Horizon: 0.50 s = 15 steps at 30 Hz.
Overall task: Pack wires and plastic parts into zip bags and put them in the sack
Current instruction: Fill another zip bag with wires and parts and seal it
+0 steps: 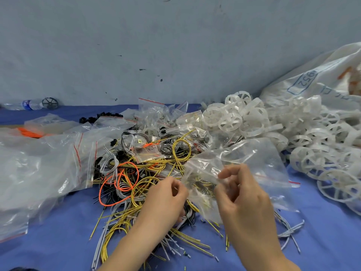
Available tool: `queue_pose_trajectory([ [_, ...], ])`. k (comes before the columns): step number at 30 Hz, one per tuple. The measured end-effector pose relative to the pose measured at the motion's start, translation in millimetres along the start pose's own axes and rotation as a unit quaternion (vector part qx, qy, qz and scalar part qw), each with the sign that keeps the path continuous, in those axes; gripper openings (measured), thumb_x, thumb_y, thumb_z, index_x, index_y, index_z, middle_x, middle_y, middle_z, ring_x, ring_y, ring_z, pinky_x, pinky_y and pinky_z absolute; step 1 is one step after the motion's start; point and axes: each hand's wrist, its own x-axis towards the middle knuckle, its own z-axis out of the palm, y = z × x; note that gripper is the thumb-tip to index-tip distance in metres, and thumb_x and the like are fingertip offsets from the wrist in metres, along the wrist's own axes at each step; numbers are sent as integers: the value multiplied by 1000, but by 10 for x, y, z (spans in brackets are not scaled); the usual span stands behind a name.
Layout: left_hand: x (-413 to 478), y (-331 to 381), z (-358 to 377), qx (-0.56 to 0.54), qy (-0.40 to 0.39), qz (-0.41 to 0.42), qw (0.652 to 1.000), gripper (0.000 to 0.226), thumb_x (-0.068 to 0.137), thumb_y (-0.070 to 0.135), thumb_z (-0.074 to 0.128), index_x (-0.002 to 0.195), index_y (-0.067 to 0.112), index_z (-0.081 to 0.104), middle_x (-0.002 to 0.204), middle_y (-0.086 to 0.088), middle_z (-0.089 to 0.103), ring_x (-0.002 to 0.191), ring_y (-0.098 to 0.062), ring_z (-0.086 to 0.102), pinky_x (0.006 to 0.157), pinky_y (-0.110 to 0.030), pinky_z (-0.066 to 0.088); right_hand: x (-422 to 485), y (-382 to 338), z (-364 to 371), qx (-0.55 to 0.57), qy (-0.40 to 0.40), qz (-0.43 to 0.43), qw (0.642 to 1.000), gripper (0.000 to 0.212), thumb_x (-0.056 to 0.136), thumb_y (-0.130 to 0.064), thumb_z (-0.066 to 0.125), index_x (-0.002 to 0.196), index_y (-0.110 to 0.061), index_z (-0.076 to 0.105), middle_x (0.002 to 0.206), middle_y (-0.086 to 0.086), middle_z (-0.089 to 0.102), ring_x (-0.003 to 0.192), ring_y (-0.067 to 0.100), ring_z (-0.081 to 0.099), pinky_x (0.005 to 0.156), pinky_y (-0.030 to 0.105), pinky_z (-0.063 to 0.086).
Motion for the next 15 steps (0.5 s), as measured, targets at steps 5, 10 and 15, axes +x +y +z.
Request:
queue_pose_trajectory([
  [5,-23,206,131,-42,-78,63,994,18,95,24,58,79,18,65,61,8,55,53,-6,47,54,-23,42,-128,-186,77,-67,-14,-79,995,23,83,-27,63,94,-37,45,59,-24,39,64,3,49,46,17,33],
  [10,-123,124,161,136,-100,121,978,26,93,-6,46,113,-6,62,112,-26,65,103,-34,60,85,-27,46,-237,-301,94,-133,-29,-166,977,22,78,-34,44,99,-37,49,54,-13,52,42,8,52,42,21,37],
  [15,74,74,184,366,7,183,912,18,100,46,40,114,35,46,94,4,68,88,-20,66,61,-32,41,-14,104,6,-182,-165,-1,969,12,95,-38,37,104,-37,43,78,-9,60,80,14,62,62,33,40],
])
